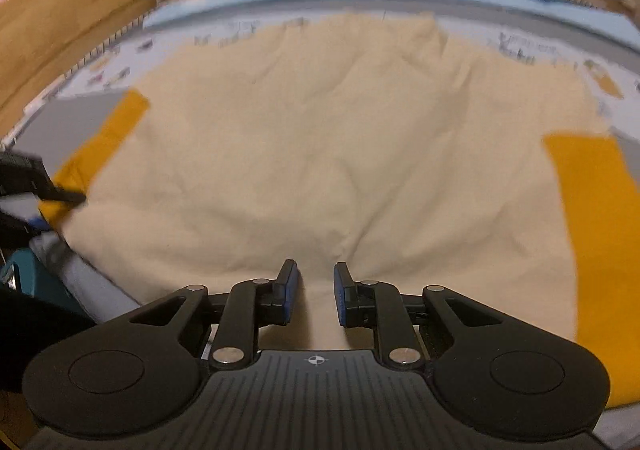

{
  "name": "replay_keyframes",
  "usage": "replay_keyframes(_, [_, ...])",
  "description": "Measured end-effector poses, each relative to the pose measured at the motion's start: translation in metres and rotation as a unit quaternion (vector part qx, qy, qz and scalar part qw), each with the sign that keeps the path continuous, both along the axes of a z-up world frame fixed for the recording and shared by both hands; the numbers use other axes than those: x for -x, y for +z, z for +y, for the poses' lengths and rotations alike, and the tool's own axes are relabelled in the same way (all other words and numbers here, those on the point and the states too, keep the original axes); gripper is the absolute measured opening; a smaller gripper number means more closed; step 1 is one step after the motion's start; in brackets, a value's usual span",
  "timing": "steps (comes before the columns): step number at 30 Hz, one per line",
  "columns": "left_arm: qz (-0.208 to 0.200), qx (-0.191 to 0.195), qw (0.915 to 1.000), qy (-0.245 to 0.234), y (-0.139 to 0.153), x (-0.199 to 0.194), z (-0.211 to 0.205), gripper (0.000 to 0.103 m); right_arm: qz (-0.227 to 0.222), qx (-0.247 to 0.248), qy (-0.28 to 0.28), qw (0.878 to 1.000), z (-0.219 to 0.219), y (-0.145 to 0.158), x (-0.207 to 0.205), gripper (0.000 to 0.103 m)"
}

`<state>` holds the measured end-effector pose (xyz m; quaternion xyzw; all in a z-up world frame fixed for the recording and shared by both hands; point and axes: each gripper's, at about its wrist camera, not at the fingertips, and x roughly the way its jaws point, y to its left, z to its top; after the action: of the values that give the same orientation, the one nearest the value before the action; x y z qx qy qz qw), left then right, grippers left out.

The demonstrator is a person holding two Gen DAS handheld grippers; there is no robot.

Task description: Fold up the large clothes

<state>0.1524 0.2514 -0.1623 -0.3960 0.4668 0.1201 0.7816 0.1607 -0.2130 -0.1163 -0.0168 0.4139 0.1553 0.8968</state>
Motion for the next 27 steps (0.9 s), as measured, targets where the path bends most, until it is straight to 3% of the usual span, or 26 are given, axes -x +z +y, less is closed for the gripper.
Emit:
replay_keyframes(4, [-0.015, -0.013, 0.9998, -0.006, 0.008, 0.000, -0.004, 0.011, -0.139, 0.005, -0.012, 0.990, -0.021, 0.074, 0.015, 0.020])
replay_keyframes(8, [-0.024, -0.030, 0.9992, -0.012, 0.014, 0.000, -0.009, 0.007, -0.268, 0.011, -0.049, 0.962, -0.080, 0.143, 0.031, 0.023])
replay_keyframes(11, [-0.027, -0.051, 0.9981, -0.021, 0.018, -0.002, -0.016, 0.006, -0.324, 0.051, -0.082, 0.941, -0.123, 0.159, 0.036, 0.024])
replay_keyframes(14, [-0.034, -0.080, 0.9958, -0.030, 0.027, -0.003, -0.024, 0.005, -0.316, 0.076, -0.144, 0.935, -0.172, 0.149, 0.034, 0.024])
replay_keyframes(16, [-0.047, -0.112, 0.9916, -0.042, 0.038, -0.003, -0.037, 0.004, -0.277, 0.057, -0.203, 0.938, -0.204, 0.144, 0.029, 0.024])
replay_keyframes(18, [-0.065, -0.143, 0.9859, -0.057, 0.051, -0.003, -0.052, 0.003, -0.283, 0.032, -0.233, 0.930, -0.225, 0.146, 0.031, 0.024])
replay_keyframes(23, [-0.118, -0.190, 0.9700, -0.097, 0.094, -0.009, -0.099, 0.002, -0.276, 0.009, -0.257, 0.926, -0.255, 0.144, 0.037, 0.024])
replay_keyframes(27, [-0.166, -0.219, 0.9504, -0.146, 0.137, -0.014, -0.160, 0.002, -0.268, 0.003, -0.253, 0.930, -0.266, 0.131, 0.039, 0.024])
